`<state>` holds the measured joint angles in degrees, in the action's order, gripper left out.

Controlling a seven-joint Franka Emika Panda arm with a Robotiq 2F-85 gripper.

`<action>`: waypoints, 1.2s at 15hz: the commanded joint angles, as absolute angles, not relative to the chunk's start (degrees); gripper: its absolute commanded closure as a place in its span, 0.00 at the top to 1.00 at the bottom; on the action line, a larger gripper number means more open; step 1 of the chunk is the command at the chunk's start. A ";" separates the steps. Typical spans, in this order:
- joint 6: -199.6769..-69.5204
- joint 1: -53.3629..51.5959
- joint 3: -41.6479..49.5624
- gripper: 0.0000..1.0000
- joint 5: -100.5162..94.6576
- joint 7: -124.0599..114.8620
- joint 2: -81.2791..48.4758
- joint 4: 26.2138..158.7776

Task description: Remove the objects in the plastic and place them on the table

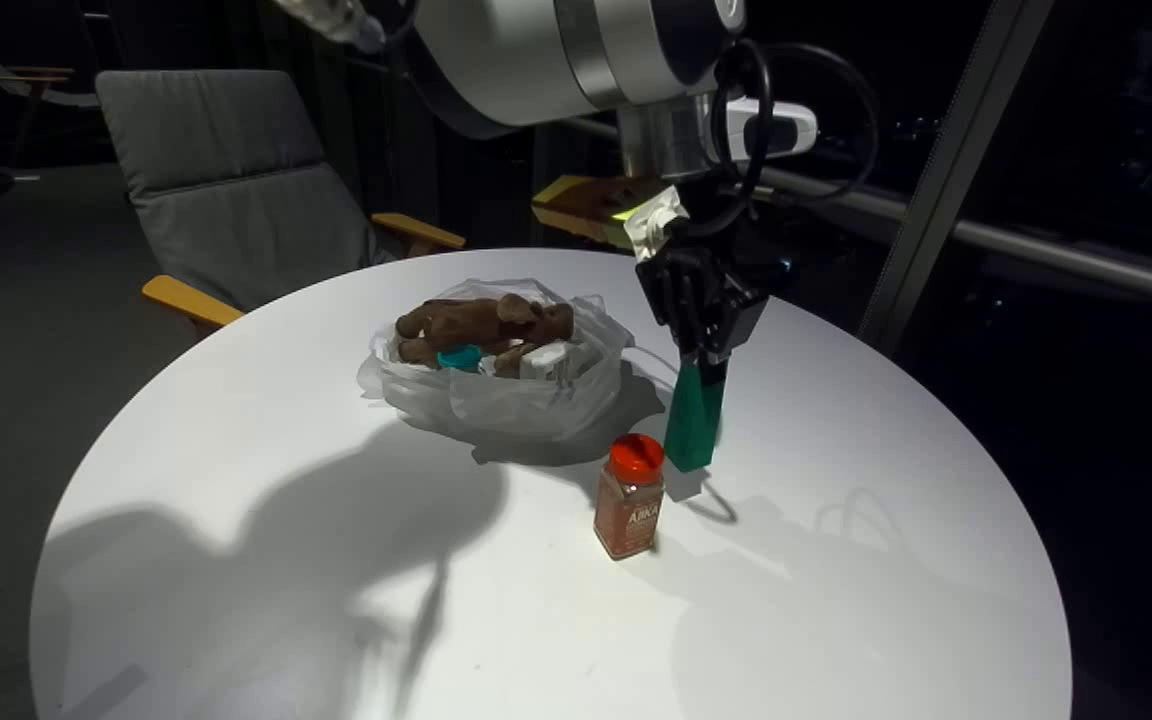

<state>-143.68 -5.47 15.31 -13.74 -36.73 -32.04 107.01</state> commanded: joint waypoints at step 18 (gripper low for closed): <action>-147.74 -11.26 13.11 1.00 -12.51 -37.59 -24.81 110.44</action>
